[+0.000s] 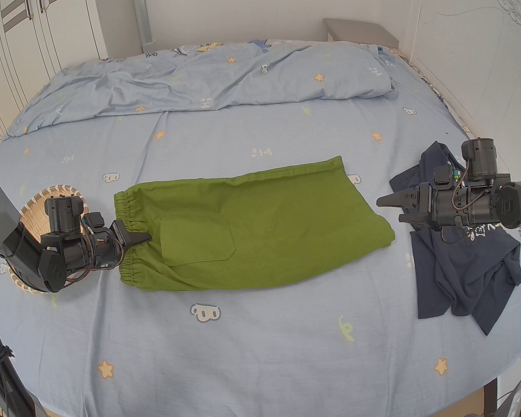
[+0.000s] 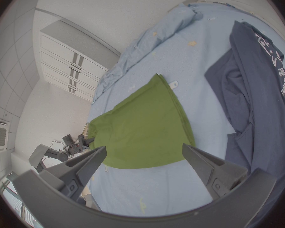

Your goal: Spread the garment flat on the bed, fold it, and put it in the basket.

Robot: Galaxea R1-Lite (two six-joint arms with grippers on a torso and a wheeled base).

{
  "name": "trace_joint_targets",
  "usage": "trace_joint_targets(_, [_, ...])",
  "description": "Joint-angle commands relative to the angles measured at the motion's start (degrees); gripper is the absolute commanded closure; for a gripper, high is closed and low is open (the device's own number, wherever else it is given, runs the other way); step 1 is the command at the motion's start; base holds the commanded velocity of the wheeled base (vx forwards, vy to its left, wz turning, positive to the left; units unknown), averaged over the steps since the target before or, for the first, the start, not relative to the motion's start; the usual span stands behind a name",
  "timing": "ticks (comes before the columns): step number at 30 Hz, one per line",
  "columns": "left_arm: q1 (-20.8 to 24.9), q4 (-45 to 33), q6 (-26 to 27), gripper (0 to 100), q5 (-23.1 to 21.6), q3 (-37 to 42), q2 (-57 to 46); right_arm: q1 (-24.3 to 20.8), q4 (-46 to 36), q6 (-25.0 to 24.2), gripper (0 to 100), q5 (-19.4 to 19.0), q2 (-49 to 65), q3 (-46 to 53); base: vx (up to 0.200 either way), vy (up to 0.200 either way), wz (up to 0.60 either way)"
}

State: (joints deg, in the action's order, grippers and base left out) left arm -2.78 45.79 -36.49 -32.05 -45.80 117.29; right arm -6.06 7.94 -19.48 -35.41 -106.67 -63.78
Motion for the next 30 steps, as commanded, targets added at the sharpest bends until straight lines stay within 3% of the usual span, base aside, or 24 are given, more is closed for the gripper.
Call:
trace_joint_targets(1, [-0.30, -2.46, -0.08, 100, -0.12, -0.87, -2.68, 2.54, -4.24, 2.69, 0, 0.08, -7.06, -4.86, 0.000, 0.000, 0.00])
trace_joint_targets(17, [-0.12, -3.69, -0.08, 100, -0.21, -1.13, -3.12, 2.19, -5.56, 4.01, 0, -1.41, -15.85, -7.85, 0.000, 0.000, 0.00])
trace_joint_targets(30, [-0.03, -3.69, -0.08, 100, -0.21, -1.05, -3.03, 3.07, -5.56, -4.69, 0, -11.17, -20.42, -13.74, 0.000, 0.000, 0.00])
